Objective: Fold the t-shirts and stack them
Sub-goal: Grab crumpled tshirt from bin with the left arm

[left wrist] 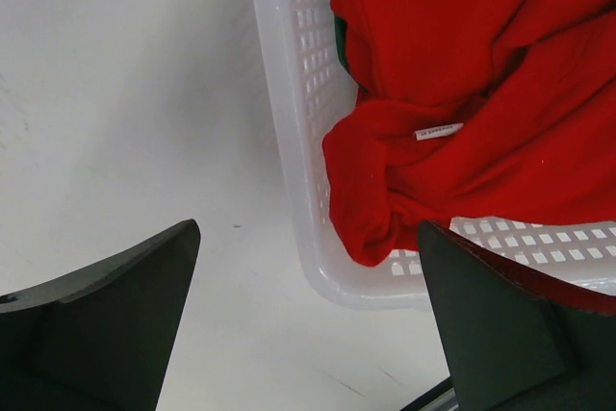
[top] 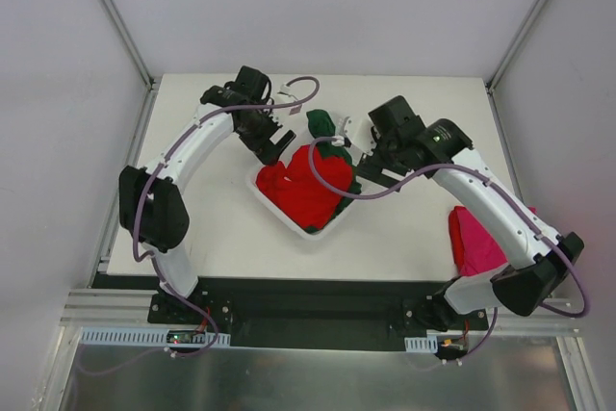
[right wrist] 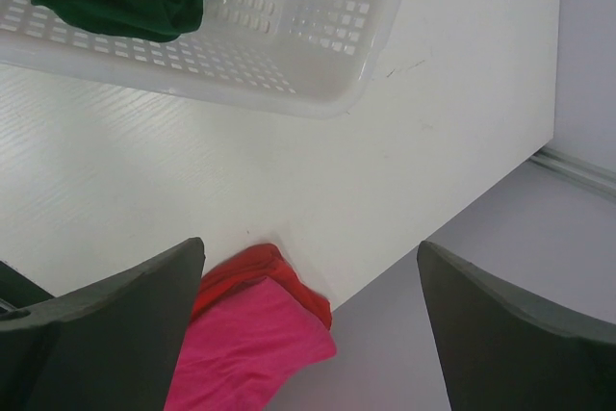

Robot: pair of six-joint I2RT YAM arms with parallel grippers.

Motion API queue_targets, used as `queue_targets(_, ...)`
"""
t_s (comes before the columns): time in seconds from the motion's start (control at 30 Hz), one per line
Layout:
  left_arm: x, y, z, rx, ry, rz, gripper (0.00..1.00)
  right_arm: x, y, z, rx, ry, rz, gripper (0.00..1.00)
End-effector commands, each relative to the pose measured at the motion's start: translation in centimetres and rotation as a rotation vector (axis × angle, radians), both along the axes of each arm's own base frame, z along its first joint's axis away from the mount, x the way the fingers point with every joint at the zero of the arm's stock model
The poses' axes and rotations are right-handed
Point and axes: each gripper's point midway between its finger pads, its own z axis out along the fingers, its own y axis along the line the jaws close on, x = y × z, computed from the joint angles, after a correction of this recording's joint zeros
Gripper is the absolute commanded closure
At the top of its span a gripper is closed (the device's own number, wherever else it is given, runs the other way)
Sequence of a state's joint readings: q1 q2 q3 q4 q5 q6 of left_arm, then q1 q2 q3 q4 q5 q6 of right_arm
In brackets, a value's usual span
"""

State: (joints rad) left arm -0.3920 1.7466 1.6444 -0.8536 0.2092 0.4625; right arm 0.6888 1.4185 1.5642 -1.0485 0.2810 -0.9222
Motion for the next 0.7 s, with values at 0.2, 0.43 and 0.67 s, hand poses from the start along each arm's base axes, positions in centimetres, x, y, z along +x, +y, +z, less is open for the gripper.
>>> queue_targets(0.2,3.5,-1.8,-3.2,0.032,0.058,-0.022,0.04,-1.6,-1.1,1.6,0.037,-0.024,0.012,0.04)
queue_targets(0.43,4.4,-2.1,-3.8,0.045,0.056,-0.026,0.07,-1.7,-0.7,1.5,0.055,-0.013,0.023,0.04)
queue_targets(0.67,3.5,-2.1,-4.6,0.039,0.088,-0.044,0.55,-1.6,-0.3,1.3,0.061,-0.004,0.033,0.04)
